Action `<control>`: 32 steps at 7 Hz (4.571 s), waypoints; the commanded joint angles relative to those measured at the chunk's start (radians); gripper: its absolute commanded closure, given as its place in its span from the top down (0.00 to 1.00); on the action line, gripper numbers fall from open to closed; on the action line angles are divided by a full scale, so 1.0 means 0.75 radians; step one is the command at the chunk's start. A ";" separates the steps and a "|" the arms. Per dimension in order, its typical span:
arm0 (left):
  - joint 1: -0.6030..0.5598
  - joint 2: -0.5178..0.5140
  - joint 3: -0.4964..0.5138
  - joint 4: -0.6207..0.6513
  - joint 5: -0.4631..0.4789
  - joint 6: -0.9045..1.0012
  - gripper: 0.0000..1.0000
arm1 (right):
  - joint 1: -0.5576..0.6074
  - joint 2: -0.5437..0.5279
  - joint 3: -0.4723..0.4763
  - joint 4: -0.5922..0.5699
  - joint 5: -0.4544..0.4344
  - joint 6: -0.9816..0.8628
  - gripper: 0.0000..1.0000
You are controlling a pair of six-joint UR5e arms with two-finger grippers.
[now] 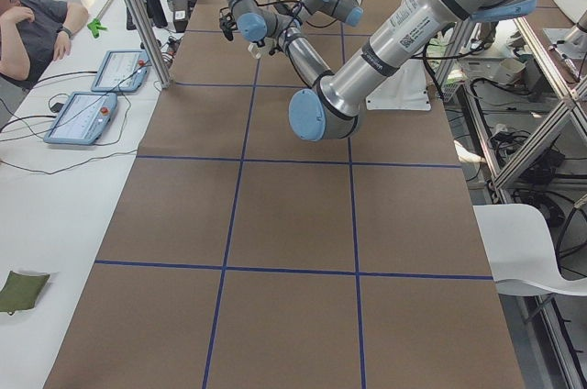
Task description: Left arm hands cup to right arm to dump lemon
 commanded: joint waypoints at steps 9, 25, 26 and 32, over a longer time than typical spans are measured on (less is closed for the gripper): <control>-0.009 0.018 -0.068 -0.011 0.012 0.005 1.00 | 0.011 -0.006 0.018 0.004 0.010 0.067 0.00; -0.162 0.186 -0.031 -0.001 0.239 0.441 1.00 | 1.186 -1.342 -0.221 1.597 1.192 0.968 0.09; -0.162 0.186 -0.031 -0.001 0.247 0.443 1.00 | 1.219 -1.334 -0.227 1.622 1.245 1.127 0.09; -0.156 0.174 -0.027 -0.003 0.270 0.445 1.00 | 1.320 -1.125 -0.650 2.154 1.262 1.959 0.09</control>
